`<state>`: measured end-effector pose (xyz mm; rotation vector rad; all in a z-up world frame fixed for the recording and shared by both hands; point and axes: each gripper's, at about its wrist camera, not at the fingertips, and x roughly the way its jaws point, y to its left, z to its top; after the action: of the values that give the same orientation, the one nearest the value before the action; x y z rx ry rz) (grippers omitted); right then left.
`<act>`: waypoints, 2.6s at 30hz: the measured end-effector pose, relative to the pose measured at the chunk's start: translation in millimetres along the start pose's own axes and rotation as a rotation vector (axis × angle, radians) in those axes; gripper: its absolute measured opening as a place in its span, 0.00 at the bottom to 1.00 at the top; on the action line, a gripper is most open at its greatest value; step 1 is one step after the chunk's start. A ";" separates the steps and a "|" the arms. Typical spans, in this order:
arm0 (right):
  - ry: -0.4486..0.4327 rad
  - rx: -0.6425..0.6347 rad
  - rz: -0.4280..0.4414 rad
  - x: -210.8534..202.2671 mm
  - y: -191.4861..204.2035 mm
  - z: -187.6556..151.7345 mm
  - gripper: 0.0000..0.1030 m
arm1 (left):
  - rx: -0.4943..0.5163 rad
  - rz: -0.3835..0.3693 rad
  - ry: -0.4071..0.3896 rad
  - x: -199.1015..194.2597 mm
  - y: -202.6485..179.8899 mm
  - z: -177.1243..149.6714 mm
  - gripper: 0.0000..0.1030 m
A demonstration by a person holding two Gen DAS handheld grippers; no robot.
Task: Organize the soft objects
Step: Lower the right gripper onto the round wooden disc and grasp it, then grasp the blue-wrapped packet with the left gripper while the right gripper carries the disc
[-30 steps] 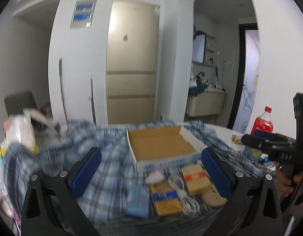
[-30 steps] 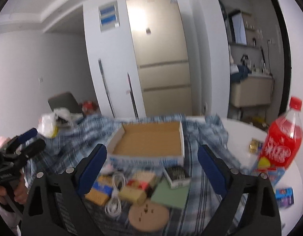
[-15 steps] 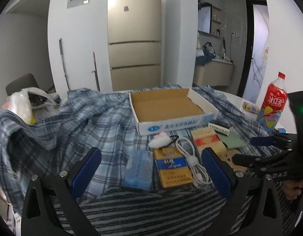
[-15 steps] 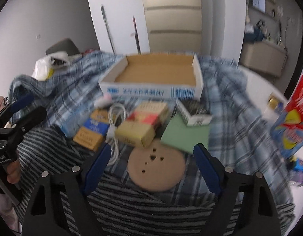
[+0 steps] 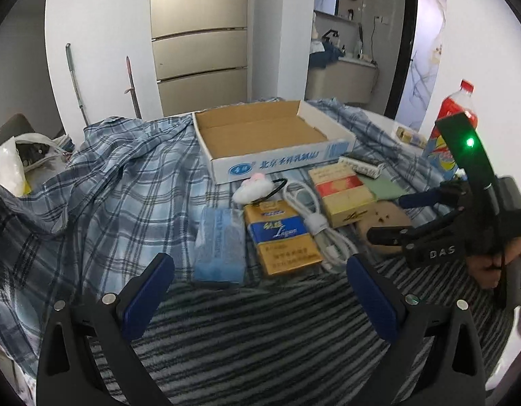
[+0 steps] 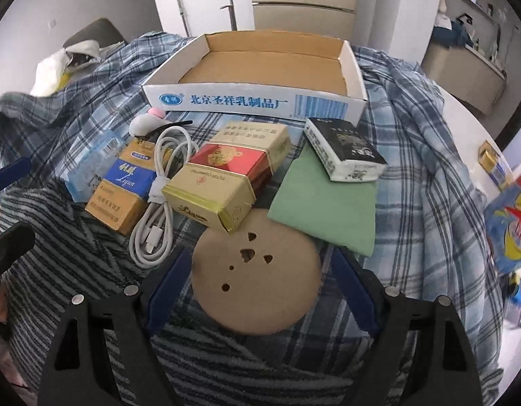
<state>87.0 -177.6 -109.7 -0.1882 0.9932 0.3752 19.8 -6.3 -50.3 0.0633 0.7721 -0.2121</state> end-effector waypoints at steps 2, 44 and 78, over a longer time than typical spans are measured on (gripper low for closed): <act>0.032 -0.016 -0.001 5.5 2.5 1.9 0.83 | -0.010 -0.001 0.003 1.6 3.1 -1.2 1.00; -0.305 -0.102 0.032 -92.2 19.9 -6.2 0.74 | -0.072 -0.078 0.145 29.6 52.4 31.6 0.81; -0.280 -0.013 0.054 -50.8 3.8 -5.7 0.75 | -0.008 0.050 0.052 26.9 40.0 24.3 0.36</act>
<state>56.2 -187.2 -69.8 -0.1167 0.7212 0.4446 63.7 25.1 -52.5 0.0805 0.8223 -0.1608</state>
